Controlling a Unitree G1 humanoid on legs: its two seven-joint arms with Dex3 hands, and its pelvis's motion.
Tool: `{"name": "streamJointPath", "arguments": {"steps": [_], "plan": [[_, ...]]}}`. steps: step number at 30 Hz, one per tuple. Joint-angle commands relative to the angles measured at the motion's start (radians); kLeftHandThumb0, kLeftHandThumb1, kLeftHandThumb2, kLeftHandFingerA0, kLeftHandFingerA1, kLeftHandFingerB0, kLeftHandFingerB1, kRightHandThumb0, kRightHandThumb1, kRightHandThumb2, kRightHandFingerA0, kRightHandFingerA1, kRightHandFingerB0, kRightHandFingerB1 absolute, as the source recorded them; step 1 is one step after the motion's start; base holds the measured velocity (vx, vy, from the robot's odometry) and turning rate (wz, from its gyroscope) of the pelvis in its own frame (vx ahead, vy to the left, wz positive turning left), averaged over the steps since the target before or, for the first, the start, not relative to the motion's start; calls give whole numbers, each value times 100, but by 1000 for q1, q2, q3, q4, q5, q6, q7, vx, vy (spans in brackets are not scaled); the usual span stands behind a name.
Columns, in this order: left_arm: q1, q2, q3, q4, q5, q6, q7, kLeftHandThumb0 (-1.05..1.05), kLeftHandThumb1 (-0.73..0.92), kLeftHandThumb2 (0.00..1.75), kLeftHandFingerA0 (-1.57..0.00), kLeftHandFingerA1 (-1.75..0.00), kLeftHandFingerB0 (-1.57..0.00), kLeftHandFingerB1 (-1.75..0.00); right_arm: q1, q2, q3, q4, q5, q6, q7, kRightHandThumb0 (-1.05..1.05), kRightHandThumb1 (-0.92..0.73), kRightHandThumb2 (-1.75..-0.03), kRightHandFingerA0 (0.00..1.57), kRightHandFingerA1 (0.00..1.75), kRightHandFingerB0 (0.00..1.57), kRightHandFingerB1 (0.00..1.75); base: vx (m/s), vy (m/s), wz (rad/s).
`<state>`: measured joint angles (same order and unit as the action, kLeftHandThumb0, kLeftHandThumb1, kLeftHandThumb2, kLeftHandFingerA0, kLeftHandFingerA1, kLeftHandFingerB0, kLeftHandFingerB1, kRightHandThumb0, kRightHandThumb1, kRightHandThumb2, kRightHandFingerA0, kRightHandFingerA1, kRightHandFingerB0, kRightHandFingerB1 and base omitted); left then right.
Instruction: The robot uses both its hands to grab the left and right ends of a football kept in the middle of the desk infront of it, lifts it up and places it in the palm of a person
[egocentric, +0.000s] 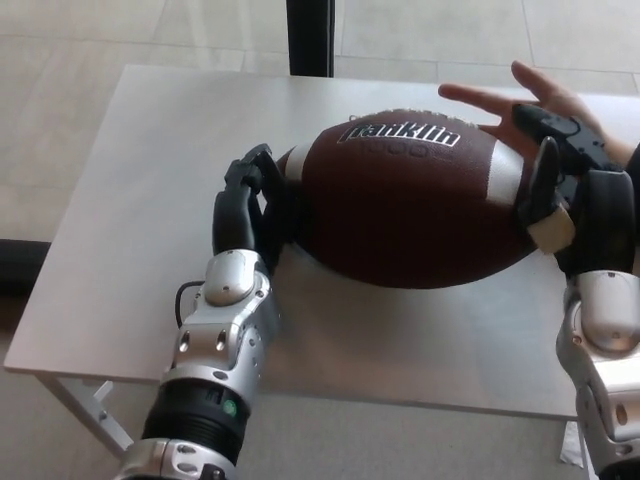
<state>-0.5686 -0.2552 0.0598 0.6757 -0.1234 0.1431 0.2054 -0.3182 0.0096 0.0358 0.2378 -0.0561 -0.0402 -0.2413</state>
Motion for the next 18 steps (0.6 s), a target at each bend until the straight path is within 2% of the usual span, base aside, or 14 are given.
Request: {"name": "streamJointPath", "arguments": {"steps": [1, 2, 3, 4, 5, 6, 7, 9, 13, 14, 15, 16, 17, 18], "plan": [[-97, -91, -177, 117, 102, 112, -96, -68, 83, 113, -38, -70, -10, -44, -86, 44, 197, 17, -104, -80, 119, -94, -89, -68, 62, 73, 51, 38, 0, 0, 0], [-113, -91, -173, 134, 98, 106, -97, -71, 92, 80, -41, -75, -15, -35, -88, 48, 193, 20, -88, -81, 128, -93, -88, -67, 56, 67, 53, 40, 0, 0, 0], [-141, -96, -151, 154, 82, 107, -81, -69, 92, 76, -47, -81, -20, -34, -93, 49, 193, 25, -84, -77, 128, -88, -68, -111, 62, 81, 49, 55, 0, 0, 0], [-174, -105, -110, 156, 44, 133, -64, -69, 92, 70, -53, -94, -23, -31, -98, 48, 193, 33, -84, -77, 127, -87, -73, -119, 77, 95, 46, 54, 0, 0, 0], [-195, -98, -115, 162, 57, 125, -54, -66, 92, 70, -56, -86, -26, -34, -103, 44, 193, 36, -87, -75, 126, -90, -90, -67, 66, 82, 51, 39, 0, 0, 0], [-204, -94, -119, 167, 64, 119, -50, -66, 92, 70, -56, -86, -26, -34, -106, 42, 194, 37, -88, -74, 125, -90, -90, -67, 66, 82, 51, 39, 0, 0, 0], [-219, -75, -133, 164, 79, 88, -69, -62, 92, 71, -57, -81, -26, -37, -114, 39, 181, 32, -77, -83, 124, -87, -90, -67, 66, 93, 50, 42, 0, 0, 0], [-262, -61, -114, 186, 67, 73, -69, -64, 88, 66, -67, -80, -33, -37, -139, 24, 173, 14, -86, -56, 118, -87, -92, -71, 69, 73, 53, 43, 0, 0, 0], [-307, -55, -87, 221, 48, 39, -80, -60, 85, 66, -66, -80, -33, -43, -170, 32, 149, 12, -63, -36, 113, -89, -92, -71, 66, 63, 53, 42, 0, 0, 0], [-318, -50, -86, 228, 46, 15, -90, -66, 89, 66, -66, -82, -33, -40, -183, 31, 144, 9, -66, -36, 106, -88, -92, -72, 72, 76, 52, 43, 0, 0, 0], [-338, -40, -92, 236, 52, 31, -101, -66, 89, 66, -66, -82, -33, -40, -193, 31, 140, 10, -69, -41, 98, -88, -92, -72, 72, 76, 52, 43, 0, 0, 0], [-355, -35, -93, 245, 54, 42, -103, -68, 90, 67, -69, -84, -34, -40, -201, 30, 137, 5, -69, -28, 96, -94, -73, -100, 83, 87, 50, 52, 0, 0, 0], [-373, -28, -91, 254, 52, 61, -108, -70, 89, 67, -71, -81, -36, -40, -206, 29, 131, -3, -59, -16, 101, -95, -72, -99, 83, 83, 49, 51, 0, 0, 0], [-390, -29, -71, 259, 33, 80, -101, -71, 87, 66, -73, -86, -37, -38, -212, 29, 126, -1, -54, -23, 101, -90, -92, -69, 78, 74, 55, 42, 0, 0, 0]]}}
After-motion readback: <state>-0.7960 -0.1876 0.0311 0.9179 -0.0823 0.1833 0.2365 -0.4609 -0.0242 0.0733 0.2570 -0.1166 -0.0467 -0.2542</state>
